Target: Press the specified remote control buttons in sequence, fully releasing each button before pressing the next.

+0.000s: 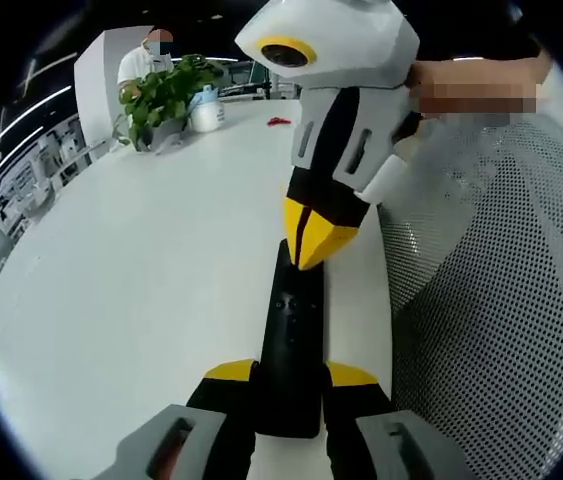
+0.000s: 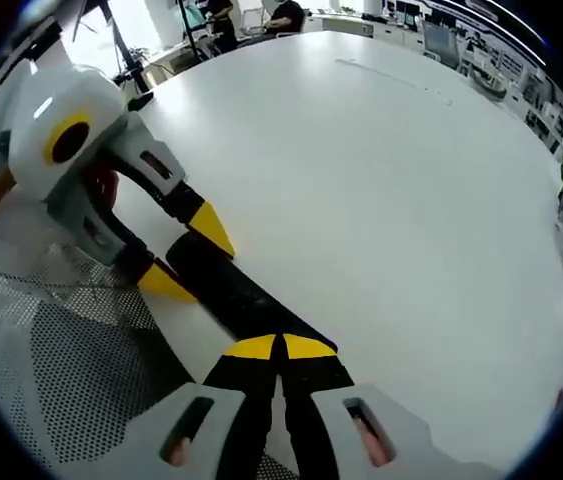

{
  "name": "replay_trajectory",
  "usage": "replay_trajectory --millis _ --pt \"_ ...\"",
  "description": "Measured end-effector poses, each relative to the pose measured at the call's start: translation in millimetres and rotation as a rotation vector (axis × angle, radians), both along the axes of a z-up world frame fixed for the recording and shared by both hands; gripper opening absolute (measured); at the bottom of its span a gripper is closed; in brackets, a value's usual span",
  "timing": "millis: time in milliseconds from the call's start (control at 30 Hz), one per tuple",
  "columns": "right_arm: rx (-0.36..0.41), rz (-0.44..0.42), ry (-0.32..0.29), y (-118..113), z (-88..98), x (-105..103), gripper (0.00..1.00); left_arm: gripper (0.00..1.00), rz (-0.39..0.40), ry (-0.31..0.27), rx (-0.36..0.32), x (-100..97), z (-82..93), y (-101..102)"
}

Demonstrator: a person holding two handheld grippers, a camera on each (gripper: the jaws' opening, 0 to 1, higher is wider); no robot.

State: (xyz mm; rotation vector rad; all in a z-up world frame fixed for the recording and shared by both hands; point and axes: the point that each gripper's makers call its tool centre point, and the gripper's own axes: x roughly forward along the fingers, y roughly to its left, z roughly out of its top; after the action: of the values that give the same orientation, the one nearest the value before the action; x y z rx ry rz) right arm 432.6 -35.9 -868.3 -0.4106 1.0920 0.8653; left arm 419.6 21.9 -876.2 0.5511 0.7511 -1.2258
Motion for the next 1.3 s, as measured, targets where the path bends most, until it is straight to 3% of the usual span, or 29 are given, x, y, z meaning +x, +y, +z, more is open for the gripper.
replay_trajectory --millis 333,633,767,900,1067,1300 --pt "-0.080 0.028 -0.001 0.8 -1.6 1.0 0.00 0.25 -0.001 -0.002 0.000 0.3 0.6 -1.1" --pt "-0.084 -0.014 0.092 -0.7 -2.3 2.6 0.00 0.25 -0.010 0.000 0.009 0.2 0.5 -1.8" --pt "-0.100 -0.010 0.091 -0.9 -2.0 0.8 0.00 0.25 -0.007 0.000 0.005 0.4 0.5 -1.8" --pt "-0.046 -0.096 0.078 -1.9 -1.3 1.2 0.00 0.25 -0.006 0.000 0.003 0.4 0.3 -1.6" --pt "-0.015 -0.113 0.100 -2.2 -0.9 1.4 0.00 0.25 -0.009 -0.001 0.003 0.0 0.5 -2.0" --pt "-0.072 -0.105 0.107 0.1 -0.9 0.4 0.00 0.25 -0.005 -0.003 -0.005 -0.5 0.7 -1.7"
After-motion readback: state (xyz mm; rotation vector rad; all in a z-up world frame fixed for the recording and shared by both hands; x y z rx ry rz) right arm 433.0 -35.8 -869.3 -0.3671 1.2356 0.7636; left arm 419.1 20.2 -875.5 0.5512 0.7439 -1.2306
